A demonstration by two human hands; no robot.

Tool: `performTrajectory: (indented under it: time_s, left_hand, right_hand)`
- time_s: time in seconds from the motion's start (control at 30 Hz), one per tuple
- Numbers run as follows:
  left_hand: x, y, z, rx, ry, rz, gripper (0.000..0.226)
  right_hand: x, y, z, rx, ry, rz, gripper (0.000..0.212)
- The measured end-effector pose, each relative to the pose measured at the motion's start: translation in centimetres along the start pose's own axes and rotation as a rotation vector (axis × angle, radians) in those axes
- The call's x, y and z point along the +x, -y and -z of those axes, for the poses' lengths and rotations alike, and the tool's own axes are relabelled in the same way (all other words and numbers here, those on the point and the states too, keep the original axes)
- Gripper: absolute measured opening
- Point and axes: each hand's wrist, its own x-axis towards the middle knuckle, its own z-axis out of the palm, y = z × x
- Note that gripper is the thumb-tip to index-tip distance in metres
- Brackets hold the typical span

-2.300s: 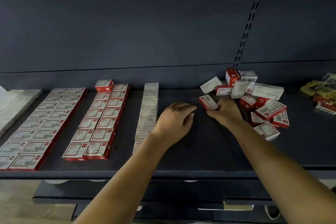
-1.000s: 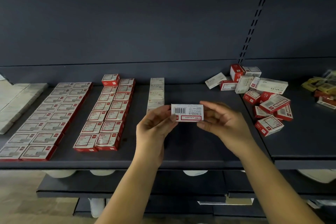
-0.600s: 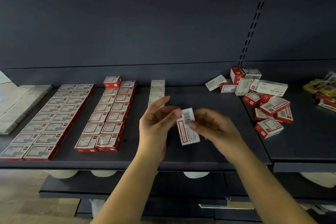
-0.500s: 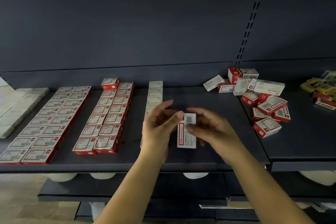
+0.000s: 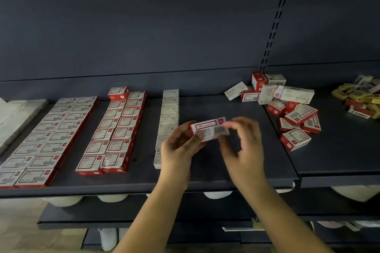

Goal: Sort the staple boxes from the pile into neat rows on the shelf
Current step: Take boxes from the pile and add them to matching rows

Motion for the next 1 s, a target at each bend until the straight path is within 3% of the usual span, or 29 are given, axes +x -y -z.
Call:
performTrajectory:
  time_s: [0.07, 0.17, 0.3, 0.43, 0.6, 0.7, 0.83, 1.0]
  left_hand:
    - [-0.2, 0.1, -0.1, -0.006, -0.017, -0.027, 0.019]
    - [-0.5, 0.0, -0.2, 0.063, -0.034, -0.107, 0.018]
    - [-1.4, -0.9, -0.7, 0.374, -0.011, -0.334, 0.021]
    - [-1.6, -1.4, -1.0, 0.580, 0.062, -0.487, 0.030]
    - [-0.6, -0.5, -0.7, 0.785, 0.076, -0.574, 0.024]
    - [0.0, -0.2, -0.5, 0.771, 0.058, -0.613, 0.020]
    - [-0.2, 0.0, -0.3, 0.844, 0.049, -0.777, 0.024]
    - [0.3, 0.5, 0.7, 0.835, 0.027, -0.730, 0.021]
  right_hand:
    - [-0.2, -0.1, 0.1, -0.152, 0.053, 0.113, 0.031]
    - [-0.6, 0.4, -0.1, -0.213, 0.118, 0.126, 0.043]
    - [-0.2, 1.2, -0.5, -0.220, 0.072, 0.134, 0.052]
    - [0.5, 1.3, -0.6, -0.164, 0.004, 0.153, 0.029]
    - [0.3, 0.9, -1.2, 0.017, -0.001, 0.097, 0.007]
    - [0.9, 0.7, -1.2, 0.111, 0.072, -0.004, 0.005]
    - [1.6, 1.1, -0.9, 0.236, 0.174, -0.217, 0.025]
    - [1.4, 1.7, -1.1, 0.679, 0.047, -0.558, 0.022]
